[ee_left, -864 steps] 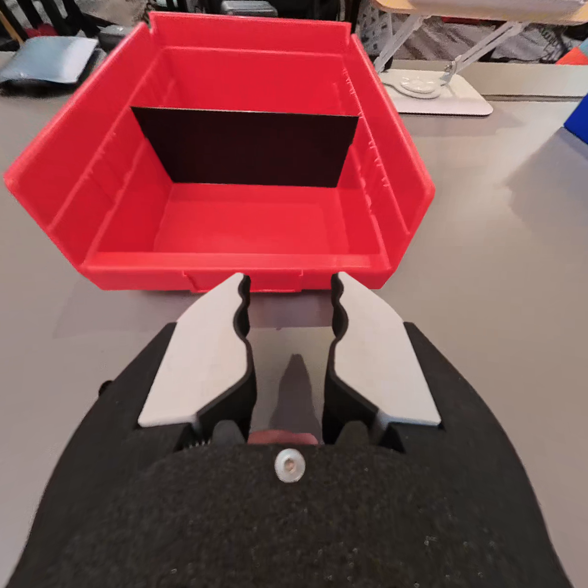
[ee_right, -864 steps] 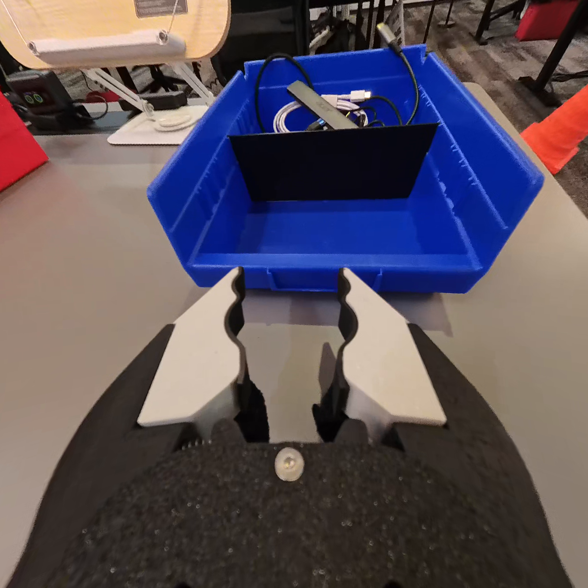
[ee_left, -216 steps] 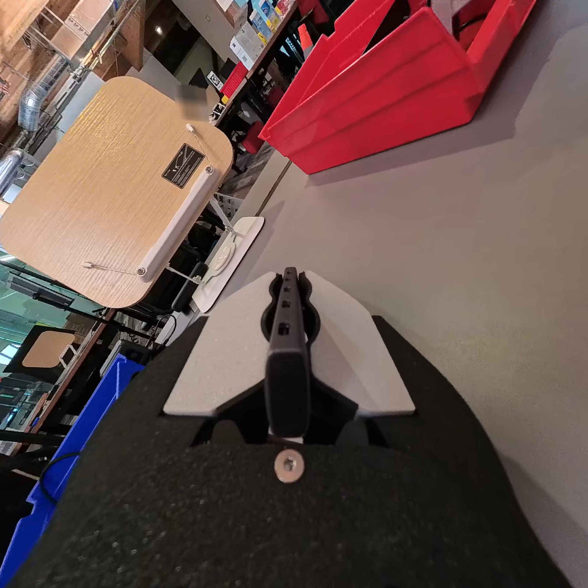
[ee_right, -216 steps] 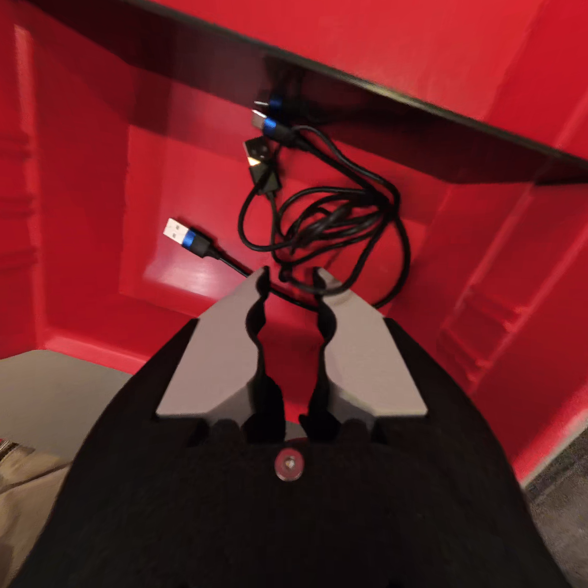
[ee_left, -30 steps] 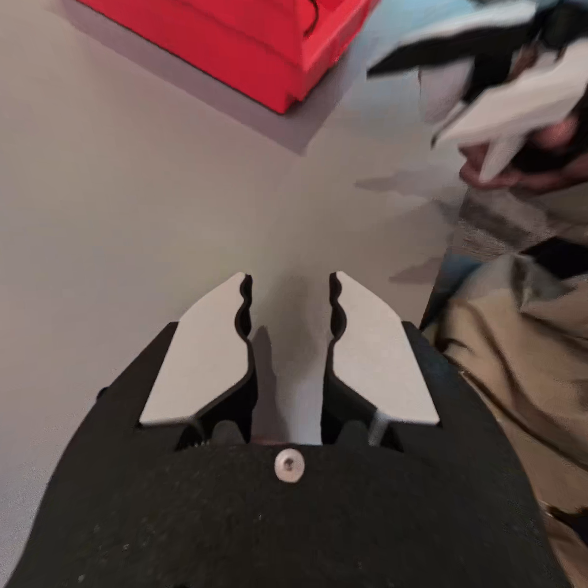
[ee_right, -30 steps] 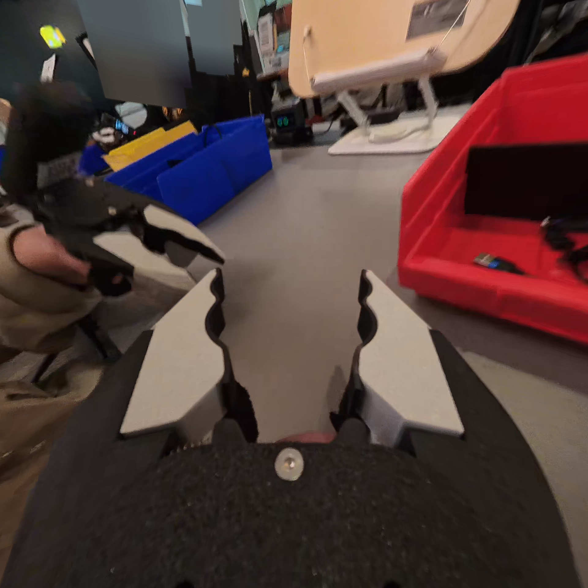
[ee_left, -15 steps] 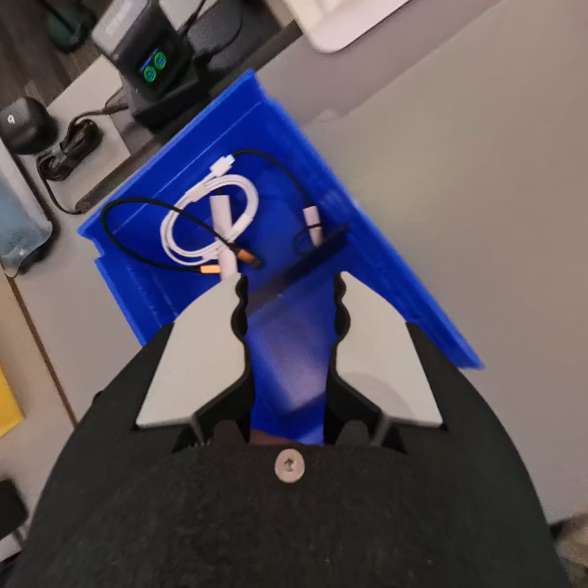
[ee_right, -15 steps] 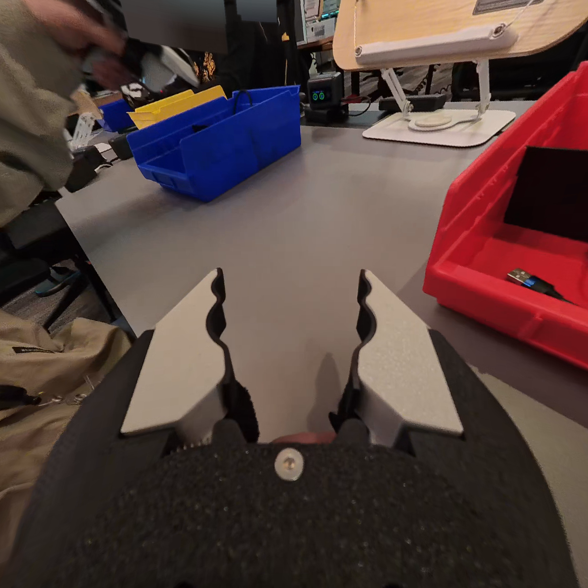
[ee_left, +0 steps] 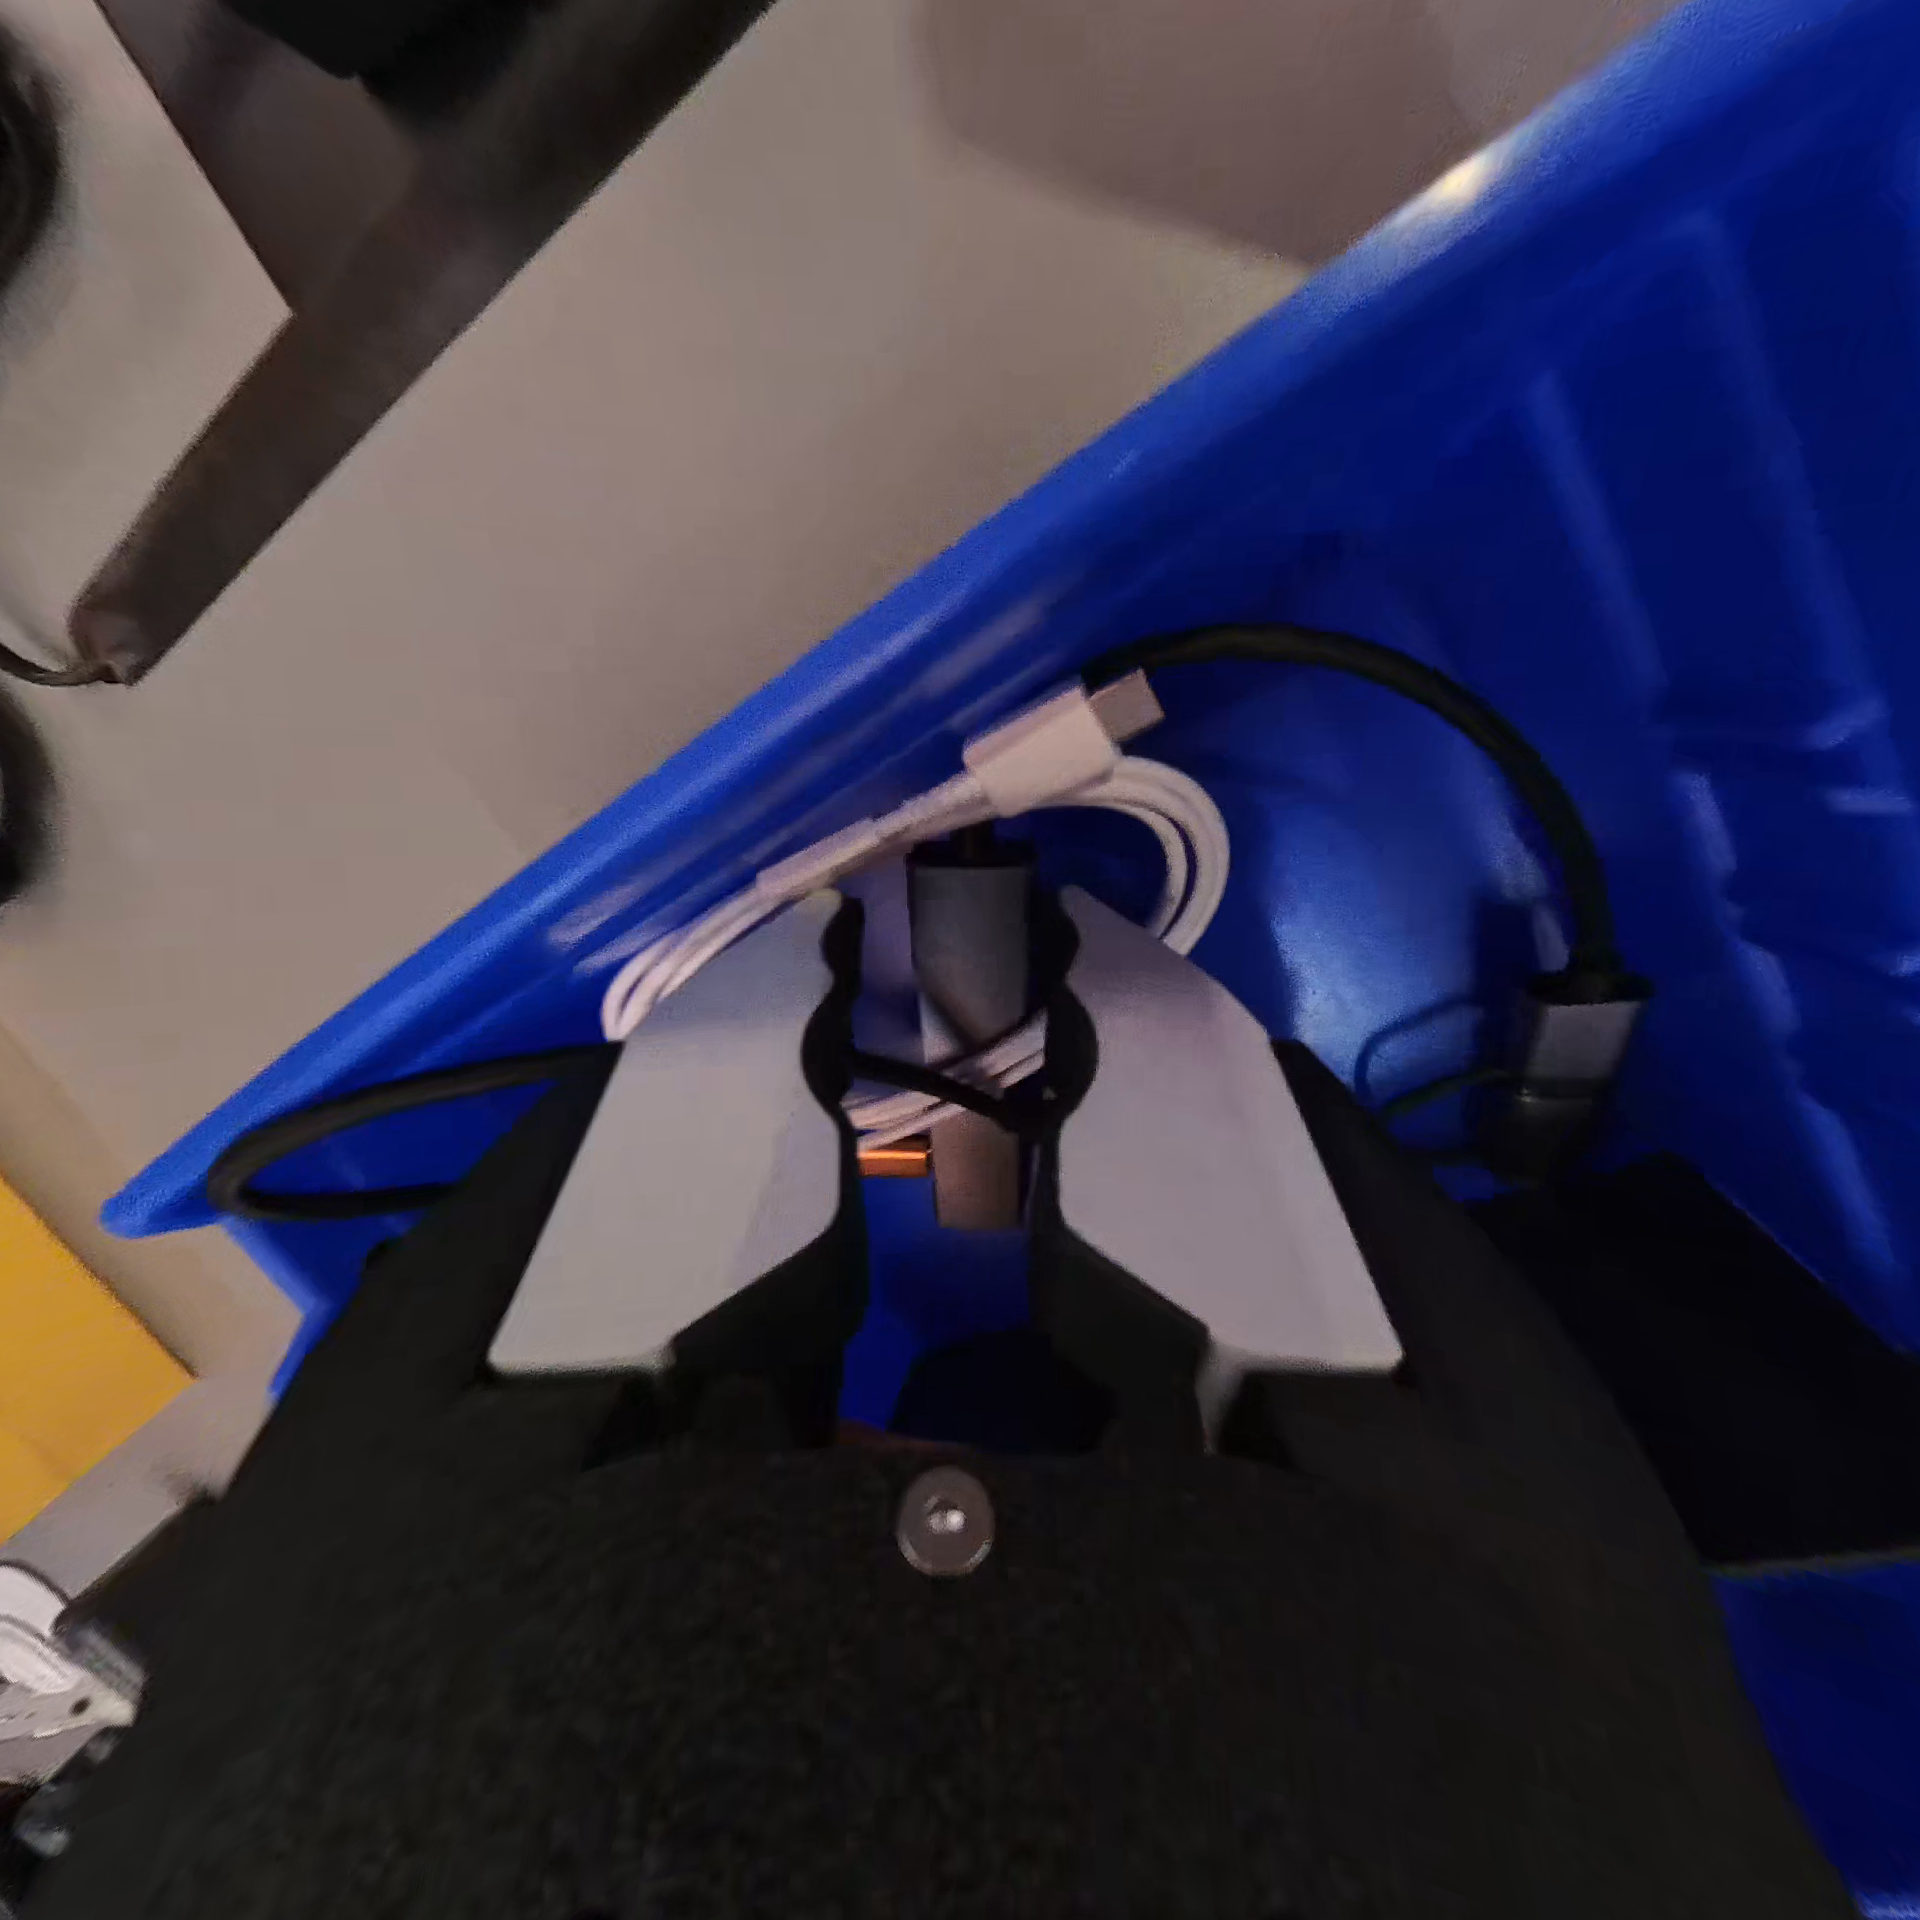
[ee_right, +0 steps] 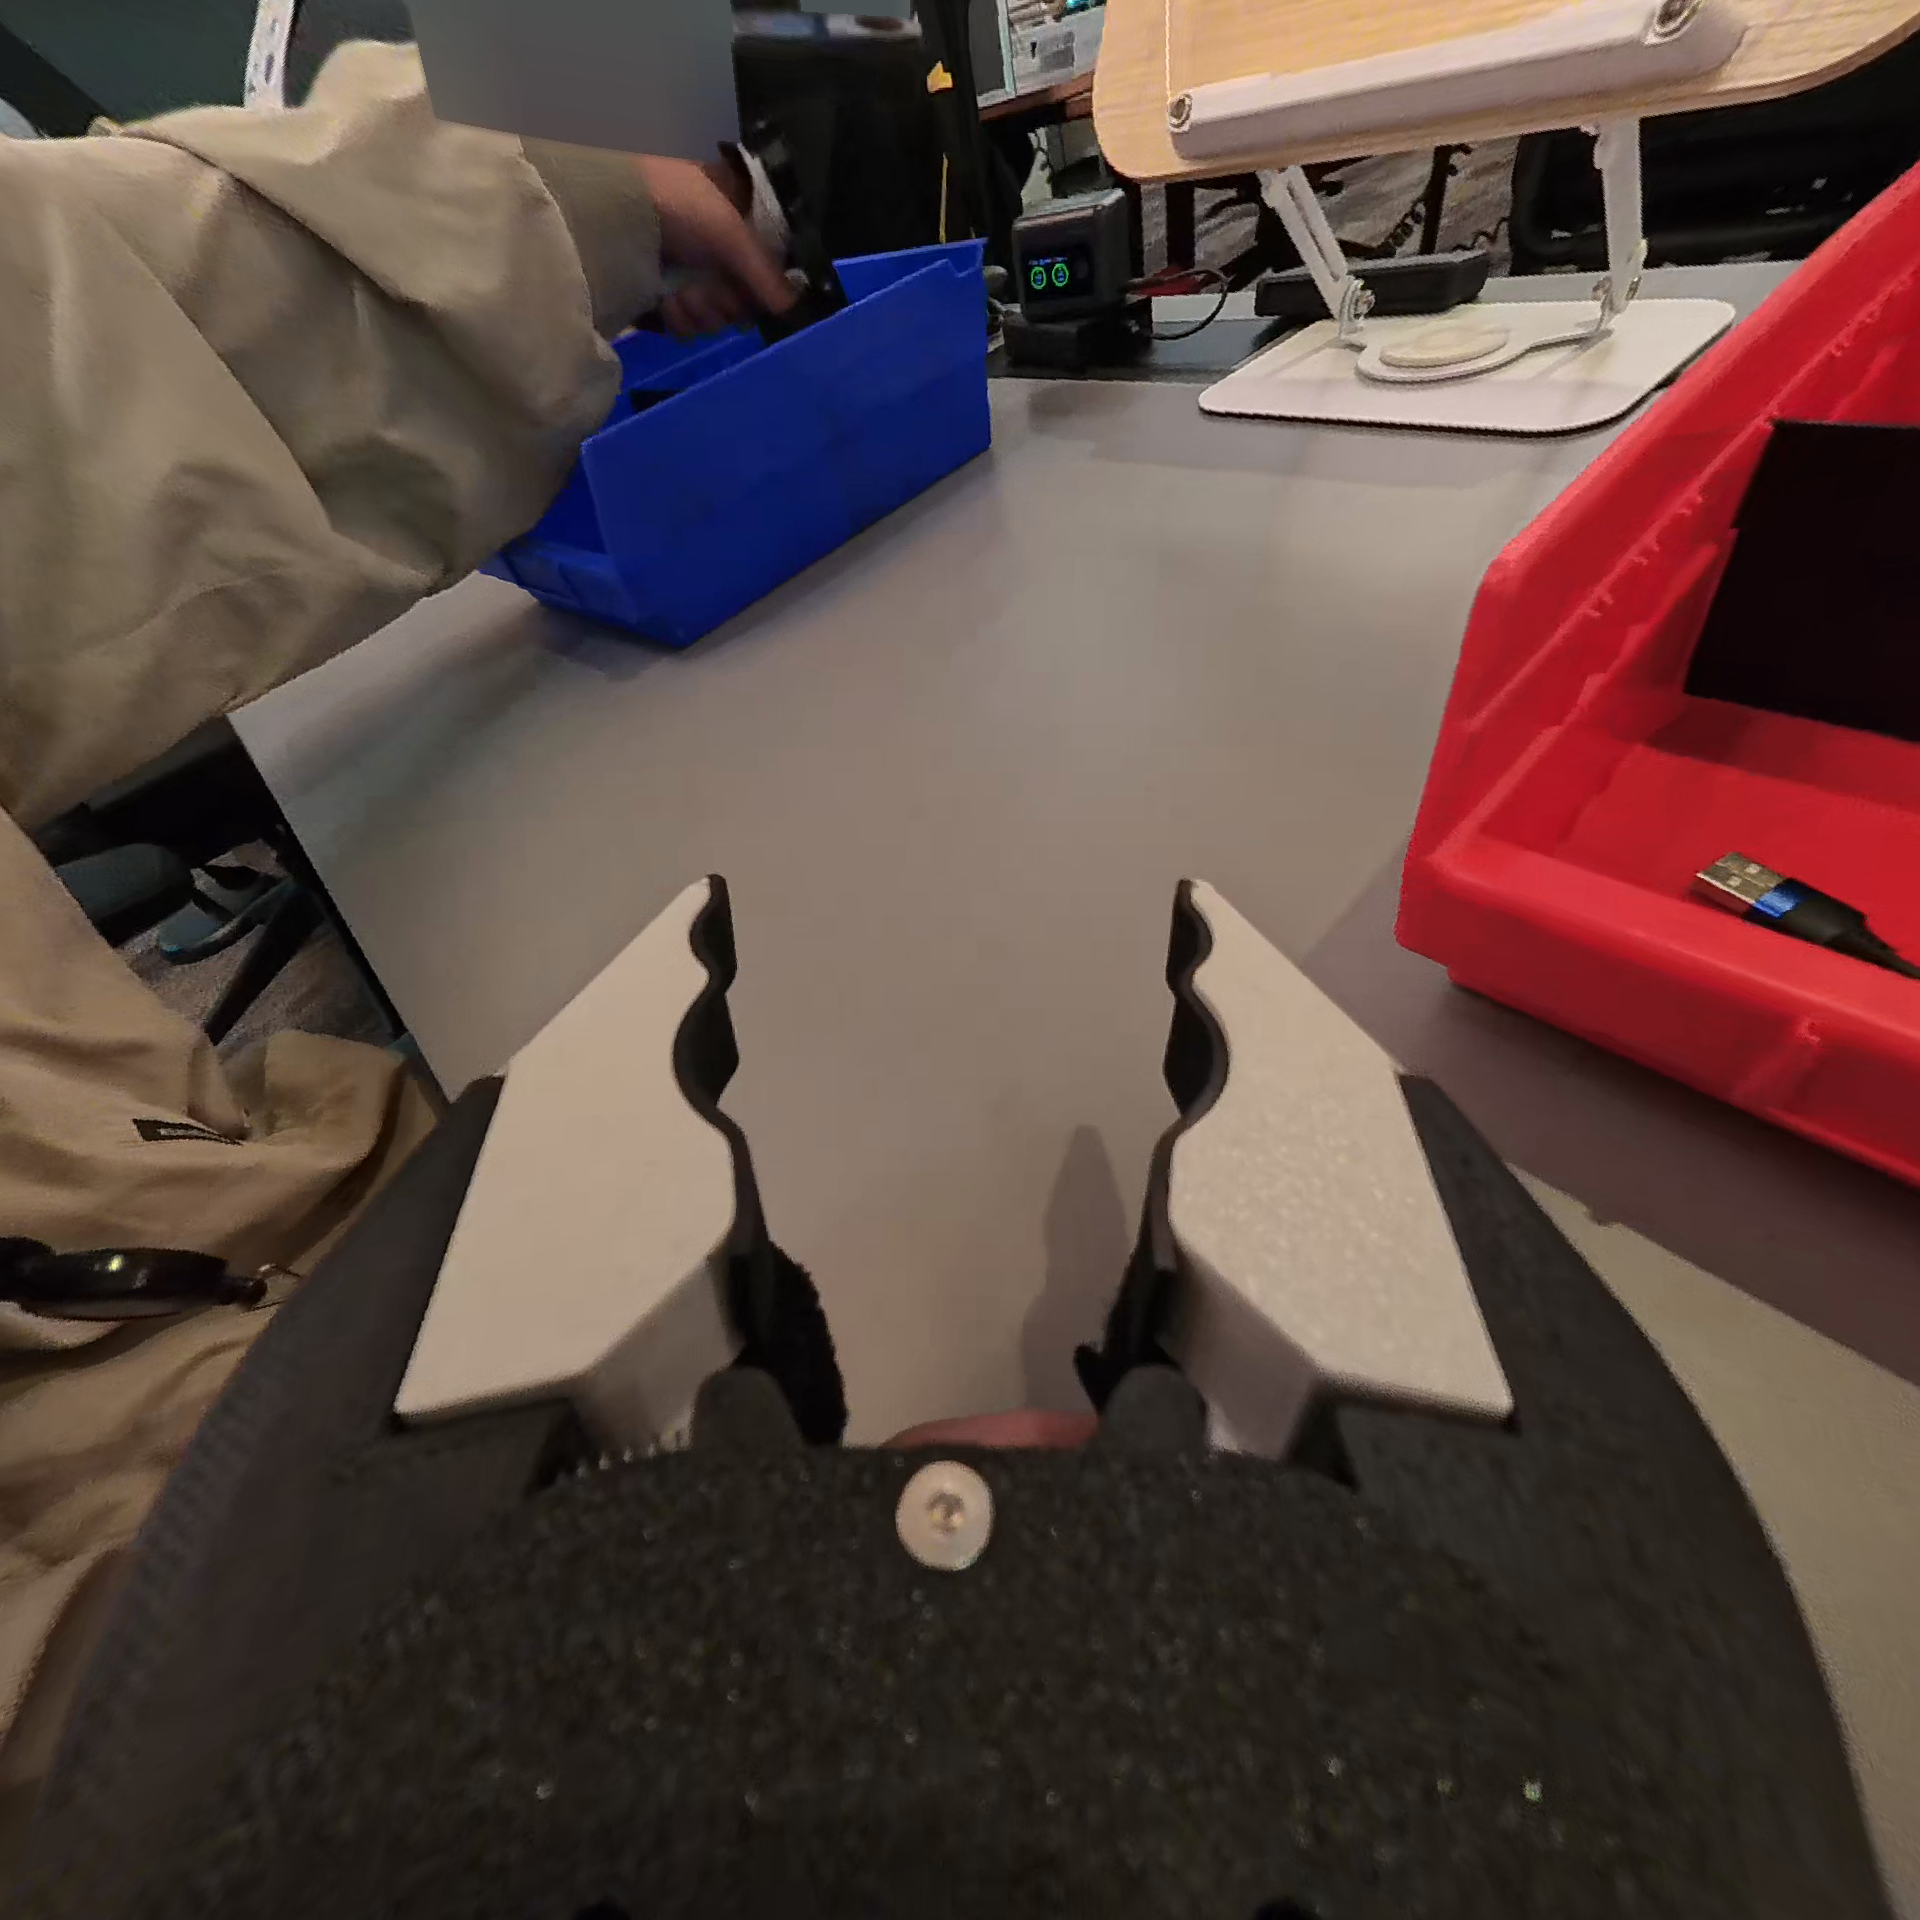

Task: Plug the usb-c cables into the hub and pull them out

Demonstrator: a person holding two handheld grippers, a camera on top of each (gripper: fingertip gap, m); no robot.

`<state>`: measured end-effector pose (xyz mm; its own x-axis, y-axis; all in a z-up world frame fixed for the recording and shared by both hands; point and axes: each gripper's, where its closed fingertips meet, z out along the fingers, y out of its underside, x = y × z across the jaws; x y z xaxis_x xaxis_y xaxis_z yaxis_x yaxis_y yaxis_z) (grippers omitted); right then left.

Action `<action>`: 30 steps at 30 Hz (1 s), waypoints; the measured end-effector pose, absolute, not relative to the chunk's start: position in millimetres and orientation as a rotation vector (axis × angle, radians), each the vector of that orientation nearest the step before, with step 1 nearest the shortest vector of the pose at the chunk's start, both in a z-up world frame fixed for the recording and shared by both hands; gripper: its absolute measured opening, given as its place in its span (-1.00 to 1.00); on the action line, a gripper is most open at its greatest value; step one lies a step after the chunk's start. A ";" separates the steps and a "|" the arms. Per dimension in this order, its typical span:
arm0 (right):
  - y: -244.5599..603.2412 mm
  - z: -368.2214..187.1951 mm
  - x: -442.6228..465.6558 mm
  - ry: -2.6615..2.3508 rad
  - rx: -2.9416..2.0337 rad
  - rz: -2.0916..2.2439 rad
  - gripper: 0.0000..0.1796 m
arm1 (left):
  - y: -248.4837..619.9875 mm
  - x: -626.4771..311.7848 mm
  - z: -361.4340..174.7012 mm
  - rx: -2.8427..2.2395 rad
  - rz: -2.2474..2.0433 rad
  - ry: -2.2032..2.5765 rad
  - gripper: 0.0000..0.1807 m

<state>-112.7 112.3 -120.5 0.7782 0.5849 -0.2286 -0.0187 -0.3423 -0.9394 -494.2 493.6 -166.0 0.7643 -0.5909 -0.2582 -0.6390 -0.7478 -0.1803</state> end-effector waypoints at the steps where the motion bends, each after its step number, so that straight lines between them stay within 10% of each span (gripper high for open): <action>1: 112.3 -121.2 -111.4 -0.431 -1.833 0.662 -0.07 | 492.8 -494.1 -170.4 -2.716 0.259 0.961 -0.68; 10: 111.0 -121.9 -106.8 -0.404 -1.841 0.676 -0.08 | 491.2 -493.8 -153.2 -2.545 0.353 1.011 -0.73; 23: 110.8 -99.4 -125.2 -0.452 -1.766 0.703 -0.08 | 382.9 -436.4 87.8 -1.519 0.500 0.947 -0.74; 30: 141.7 -17.8 -165.0 -0.534 -1.617 0.670 -0.12 | 277.4 -317.4 68.3 -1.055 0.700 1.190 -0.74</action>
<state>-165.0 141.7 -17.8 0.7247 0.6779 -0.1238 -0.0297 -0.1488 -0.9884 -317.4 277.4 68.3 0.2639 -0.0872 -0.9606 -0.8821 0.3810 -0.2769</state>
